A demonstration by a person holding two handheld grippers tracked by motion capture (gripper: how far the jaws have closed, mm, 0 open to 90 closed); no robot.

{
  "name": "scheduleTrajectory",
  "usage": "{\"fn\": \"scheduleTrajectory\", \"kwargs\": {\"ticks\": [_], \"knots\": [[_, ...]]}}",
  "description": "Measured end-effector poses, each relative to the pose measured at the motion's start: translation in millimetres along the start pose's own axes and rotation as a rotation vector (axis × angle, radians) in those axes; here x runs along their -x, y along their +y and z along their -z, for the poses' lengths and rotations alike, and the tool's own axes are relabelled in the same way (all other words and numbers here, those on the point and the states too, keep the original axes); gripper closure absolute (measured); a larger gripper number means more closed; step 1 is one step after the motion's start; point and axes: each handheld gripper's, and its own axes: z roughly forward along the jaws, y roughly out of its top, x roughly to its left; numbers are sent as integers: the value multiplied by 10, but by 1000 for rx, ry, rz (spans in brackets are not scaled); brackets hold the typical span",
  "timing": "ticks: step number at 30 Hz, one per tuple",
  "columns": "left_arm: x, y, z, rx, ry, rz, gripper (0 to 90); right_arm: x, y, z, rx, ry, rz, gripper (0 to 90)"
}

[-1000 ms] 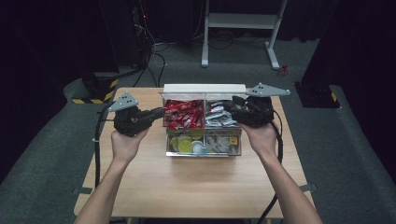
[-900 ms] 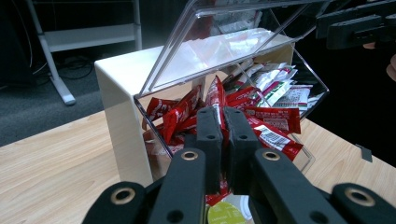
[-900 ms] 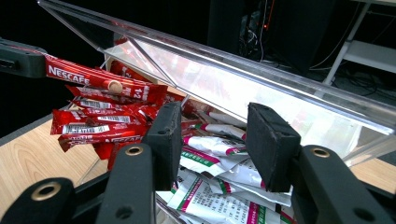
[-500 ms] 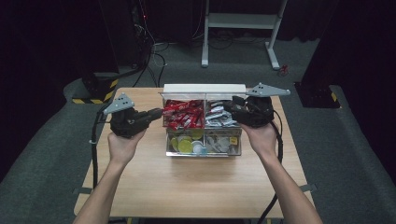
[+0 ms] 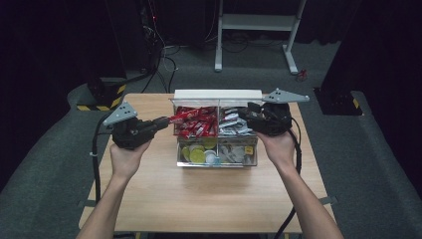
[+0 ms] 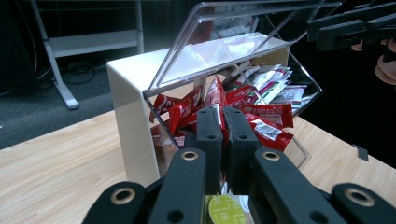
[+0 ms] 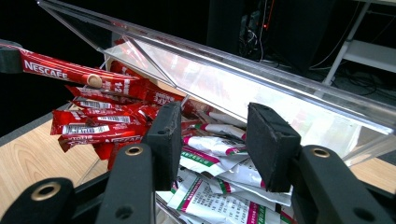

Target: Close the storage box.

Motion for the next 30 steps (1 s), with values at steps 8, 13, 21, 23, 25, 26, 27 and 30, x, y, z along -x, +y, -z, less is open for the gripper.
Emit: {"fn": "scheduleTrajectory", "kwargs": {"ticks": [8, 13, 21, 23, 25, 26, 27, 30], "knots": [[8, -11, 89, 13, 0, 1, 863, 2, -1, 5, 0, -1, 0, 558], [-7, -31, 130, 16, -1, 7, 863, 2, -3, 5, 1, -1, 1, 557], [-8, -62, 218, 31, 1, 12, 862, -1, -6, 7, 0, -5, 2, 555], [-6, -69, 238, 34, 8, 12, 862, -10, -8, 10, 0, -14, 8, 554], [-3, -79, 261, 34, 11, 11, 861, -9, -8, 12, 2, -15, 10, 552], [-1, -84, 273, 34, 12, 10, 861, -7, -7, 12, 2, -13, 7, 553], [-2, -90, 286, 33, 14, 7, 862, -5, -6, 12, 2, -13, 8, 553], [-12, -105, 323, 37, 18, 9, 861, -5, -4, 12, 2, -12, 6, 553]]}}
